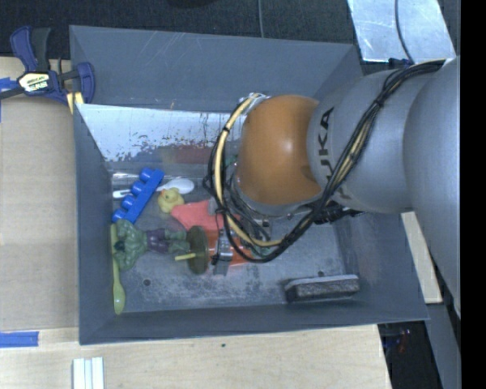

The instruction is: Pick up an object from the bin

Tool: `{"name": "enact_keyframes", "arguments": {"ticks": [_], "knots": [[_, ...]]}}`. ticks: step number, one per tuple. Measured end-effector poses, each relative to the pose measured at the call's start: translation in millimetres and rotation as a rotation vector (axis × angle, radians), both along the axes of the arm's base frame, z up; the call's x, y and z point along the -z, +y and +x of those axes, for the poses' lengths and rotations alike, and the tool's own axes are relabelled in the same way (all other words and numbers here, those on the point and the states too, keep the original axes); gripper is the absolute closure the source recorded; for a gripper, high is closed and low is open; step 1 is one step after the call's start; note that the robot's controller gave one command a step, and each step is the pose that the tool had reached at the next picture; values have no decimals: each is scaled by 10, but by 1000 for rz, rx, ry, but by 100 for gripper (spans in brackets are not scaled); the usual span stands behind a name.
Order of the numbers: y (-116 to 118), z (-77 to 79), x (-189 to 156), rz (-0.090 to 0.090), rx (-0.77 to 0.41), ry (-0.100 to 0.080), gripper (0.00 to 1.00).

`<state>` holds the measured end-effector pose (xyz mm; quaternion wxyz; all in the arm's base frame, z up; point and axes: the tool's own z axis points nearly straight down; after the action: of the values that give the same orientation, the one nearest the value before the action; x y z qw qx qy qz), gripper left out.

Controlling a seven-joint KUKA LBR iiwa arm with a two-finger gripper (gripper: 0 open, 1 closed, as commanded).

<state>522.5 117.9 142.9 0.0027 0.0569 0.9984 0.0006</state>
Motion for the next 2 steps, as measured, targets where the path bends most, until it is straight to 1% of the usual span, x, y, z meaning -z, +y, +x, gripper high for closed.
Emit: {"name": "enact_keyframes", "arguments": {"ticks": [1, 2], "knots": [[64, 514, 359, 0, -89, -4, 0], [72, 536, 507, -1, -86, -14, 0]]}}
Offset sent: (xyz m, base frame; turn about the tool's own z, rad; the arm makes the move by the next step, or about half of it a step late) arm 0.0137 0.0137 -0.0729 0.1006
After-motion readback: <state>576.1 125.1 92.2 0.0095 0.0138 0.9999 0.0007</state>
